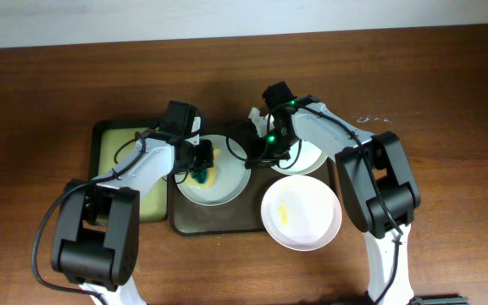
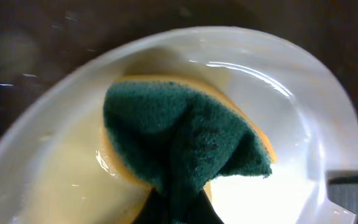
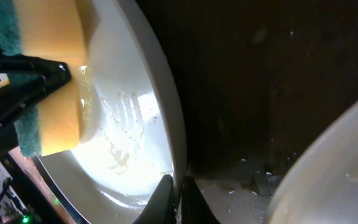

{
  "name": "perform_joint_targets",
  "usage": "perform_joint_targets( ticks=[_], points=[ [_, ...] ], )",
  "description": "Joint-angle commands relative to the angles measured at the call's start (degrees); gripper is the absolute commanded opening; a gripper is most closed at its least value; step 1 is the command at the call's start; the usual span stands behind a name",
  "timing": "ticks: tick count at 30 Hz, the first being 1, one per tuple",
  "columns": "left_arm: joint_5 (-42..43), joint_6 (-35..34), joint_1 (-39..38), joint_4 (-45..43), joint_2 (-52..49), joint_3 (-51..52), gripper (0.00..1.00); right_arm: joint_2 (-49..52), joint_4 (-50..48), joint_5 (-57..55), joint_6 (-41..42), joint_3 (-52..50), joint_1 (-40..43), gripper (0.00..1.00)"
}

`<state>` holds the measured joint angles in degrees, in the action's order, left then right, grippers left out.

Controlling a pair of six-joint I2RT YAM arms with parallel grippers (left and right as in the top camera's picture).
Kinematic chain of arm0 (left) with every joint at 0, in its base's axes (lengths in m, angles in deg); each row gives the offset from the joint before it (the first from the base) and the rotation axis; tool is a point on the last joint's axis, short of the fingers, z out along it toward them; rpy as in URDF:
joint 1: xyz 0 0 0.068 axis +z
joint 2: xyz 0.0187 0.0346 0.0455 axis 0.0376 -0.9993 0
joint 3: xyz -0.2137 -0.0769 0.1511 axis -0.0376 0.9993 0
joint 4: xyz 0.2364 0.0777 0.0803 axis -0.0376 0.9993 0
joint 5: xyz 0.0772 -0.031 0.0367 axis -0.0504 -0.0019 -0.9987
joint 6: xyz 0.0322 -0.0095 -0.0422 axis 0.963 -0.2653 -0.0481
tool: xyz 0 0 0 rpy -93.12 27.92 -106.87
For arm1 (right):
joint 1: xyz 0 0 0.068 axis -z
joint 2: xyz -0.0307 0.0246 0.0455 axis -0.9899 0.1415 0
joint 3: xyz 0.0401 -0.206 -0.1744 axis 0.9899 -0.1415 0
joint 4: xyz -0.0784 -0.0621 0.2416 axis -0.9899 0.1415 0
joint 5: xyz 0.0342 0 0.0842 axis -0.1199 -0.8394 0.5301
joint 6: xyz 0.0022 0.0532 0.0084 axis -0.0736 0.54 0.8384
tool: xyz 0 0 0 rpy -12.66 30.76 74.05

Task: Clean dirty plates on tray and stack at the side
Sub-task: 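Scrub the blue-white plate with the sponge while right gripper holds it, then lift the blue-white plate with the right gripper and place it at right side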

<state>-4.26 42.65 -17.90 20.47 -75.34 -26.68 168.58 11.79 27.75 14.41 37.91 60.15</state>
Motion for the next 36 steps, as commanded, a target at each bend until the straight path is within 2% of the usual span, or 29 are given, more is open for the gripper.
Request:
perform_joint_targets(
  ticks=[1, 3, 6, 8, 11, 14, 16, 17, 19, 20, 22, 23, 24, 26, 27, 28, 31, 32, 34, 36],
  points=[
    [20.94, 2.08, -1.16, 0.52, -4.9, 3.26, 0.0, 0.55, -0.2, 4.17, -2.99, -1.53, -1.14, 0.04],
    [25.81, 2.34, -0.07, 0.37, -4.9, 3.26, 0.0, 0.55, -0.37, 4.2, -2.97, -1.53, -1.14, 0.04],
    [39.36, 2.29, 2.64, -4.24, -4.83, 3.26, 0.0, 0.55, -0.39, 4.17, -2.97, -1.53, -1.14, 0.04],
    [48.22, 2.29, 8.92, -5.84, -4.44, 2.03, 0.0, 0.55, -0.35, 4.17, -2.97, -1.53, -1.14, 0.04],
    [49.33, 2.34, 16.68, -5.81, 1.68, 1.27, 0.0, 0.55, -0.35, 4.17, -2.95, -1.53, -1.14, 0.04],
    [37.9, 2.34, 19.5, -3.74, 12.44, 1.25, 0.0, 0.55, -0.33, 4.17, -2.91, -1.53, -1.11, 0.04],
    [25.03, 3.23, 19.56, 1.36, 20.02, 1.25, 0.0, 0.5, -0.09, 4.15, -2.69, -1.44, -1.11, 0.42],
    [9.53, 3.41, 19.56, 6.67, 25.55, 1.2, 0.0, 0.31, 0.39, 3.89, -2.64, -0.79, -1.07, 0.49],
    [-11.21, 2.78, 19.56, 14.73, 32.02, 1.2, 0.0, 0.31, 3.56, -1.62, -2.08, 1.86, -1.22, 0.47],
    [-17.88, 1.2, 19.56, 18.67, 33.59, 1.22, 0.0, 0.31, 4.15, -5.6, -0.92, 1.86, -1.95, 0.46],
    [-19.04, 1.22, 19.54, 23.04, 33.05, 1.75, 0.0, 0.39, 3.54, -11.69, 0.98, 1.86, -5.14, 0.42],
    [-17.75, 1.27, 19.54, 23.17, 31.74, 1.88, 0.0, 0.42, 2.75, -16.35, 2.67, 1.86, -7.13, 0.31],
    [-16.87, 1.46, 19.54, 23.3, 30.51, 1.88, 0.0, 0.42, 2.64, -20.59, 4.9, 1.86, -8.28, 0.25],
    [-14.53, 2.84, 19.54, 23.56, 27.63, 1.88, 0.0, 0.42, 2.03, -25.22, 6.86, 1.77, -9.64, 0.24],
    [-11.06, 3.32, 19.52, 23.39, 26.08, 1.88, 0.0, 0.42, 1.18, -25.18, 6.88, 1.77, -9.79, 0.04],
    [-8.7, 5.16, 19.52, 23.3, 24.57, 1.88, 0.0, 0.07, 1.22, -25.22, 6.82, 2.75, -9.73, 0.04],
    [-8.57, 5.81, 19.56, 22.91, 22.08, 1.88, 0.0, -5.22, 12.22, -36.3, 6.36, 13.81, -9.11, 0.04],
    [-9.38, 5.79, 19.56, 22.18, 21.75, 1.88, 0.0, -7.89, 16.85, -42.34, 6.38, 18.08, -9.84, 0.04],
    [-11.85, 5.77, 19.56, 21.64, 21.16, 1.9, 0.0, -11.93, 19.32, -50.47, 6.45, 20.52, -12.37, 0.04],
    [-14.27, 5.73, 19.56, 20.48, 19.56, 2.03, 0.0, -13.4, 20.11, -67.04, 7.08, 20.52, -17.84, 0.04]
  ],
)
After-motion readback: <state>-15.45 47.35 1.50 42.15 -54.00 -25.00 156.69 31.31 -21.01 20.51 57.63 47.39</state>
